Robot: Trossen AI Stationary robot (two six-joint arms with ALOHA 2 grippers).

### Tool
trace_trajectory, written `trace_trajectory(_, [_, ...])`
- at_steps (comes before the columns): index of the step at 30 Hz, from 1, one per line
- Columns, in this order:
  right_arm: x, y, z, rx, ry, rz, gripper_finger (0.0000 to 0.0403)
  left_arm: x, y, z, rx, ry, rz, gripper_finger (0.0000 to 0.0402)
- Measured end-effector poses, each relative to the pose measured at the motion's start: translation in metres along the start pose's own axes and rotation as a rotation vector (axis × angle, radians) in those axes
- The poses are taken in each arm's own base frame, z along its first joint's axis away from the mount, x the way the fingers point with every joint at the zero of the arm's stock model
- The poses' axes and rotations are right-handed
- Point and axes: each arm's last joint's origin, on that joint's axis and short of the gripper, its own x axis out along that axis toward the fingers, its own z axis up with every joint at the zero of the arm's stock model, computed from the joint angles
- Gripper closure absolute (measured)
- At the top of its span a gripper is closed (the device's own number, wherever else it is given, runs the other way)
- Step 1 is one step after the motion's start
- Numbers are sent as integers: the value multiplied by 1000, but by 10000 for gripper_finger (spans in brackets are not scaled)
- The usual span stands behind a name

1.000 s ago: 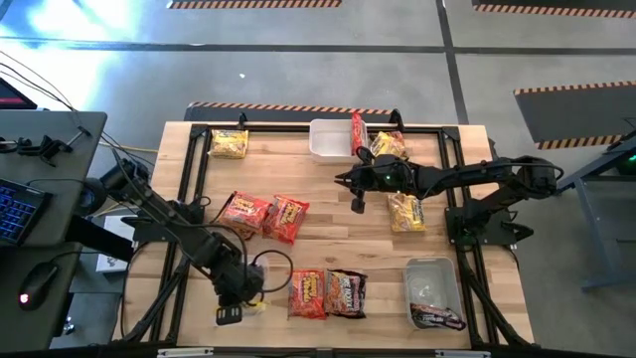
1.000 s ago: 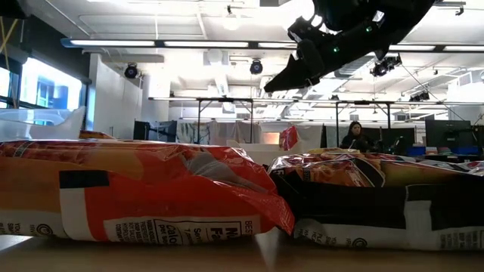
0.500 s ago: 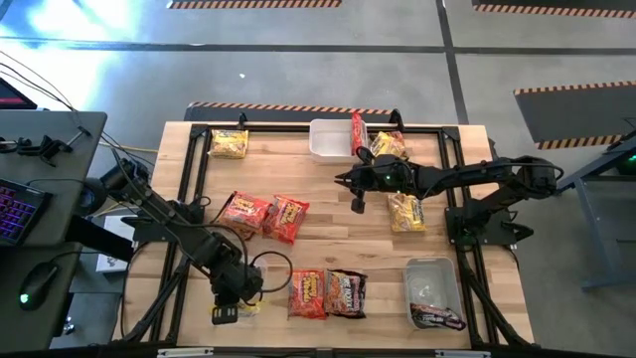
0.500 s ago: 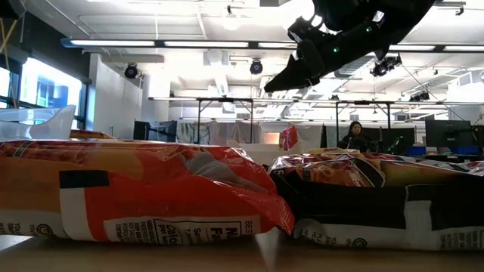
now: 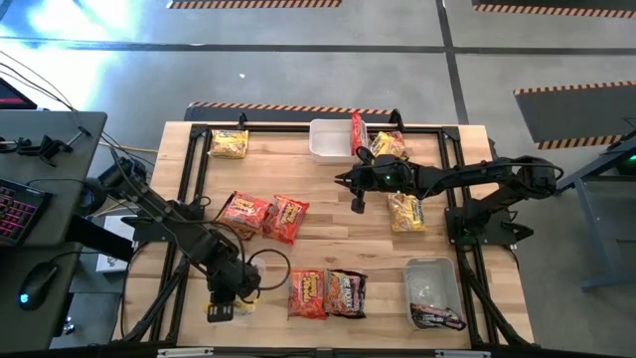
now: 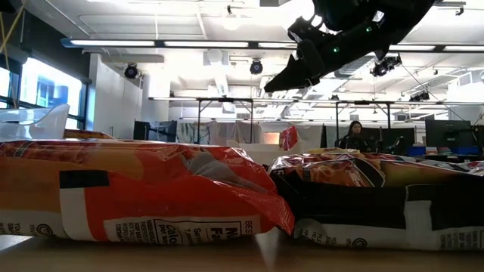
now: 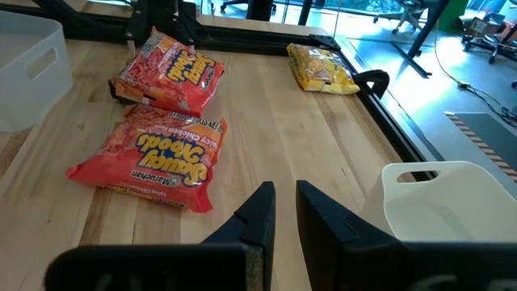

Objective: Sort Maruchan noodles
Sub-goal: Put the yellow noodle pack into the transparent bin

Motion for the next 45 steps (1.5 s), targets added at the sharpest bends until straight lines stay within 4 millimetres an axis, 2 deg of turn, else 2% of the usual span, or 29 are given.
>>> trace_trajectory(4, [0, 0, 0, 0, 0, 0, 366, -5, -1, -1, 20, -8, 18, 401])
trace_trajectory(19, [0, 0, 0, 0, 0, 2, 366, -1, -2, -4, 240, -1, 34, 401])
trace_trajectory(25, [0, 0, 0, 0, 0, 3, 366, -1, -2, -4, 260, 5, 38, 401])
trace_trajectory(33, [0, 0, 0, -1, 0, 3, 366, 13, -1, 1, 282, 56, 77, 401])
trace_trajectory(45, [0, 0, 0, -2, 0, 3, 366, 14, -4, 2, 283, 64, 22, 401])
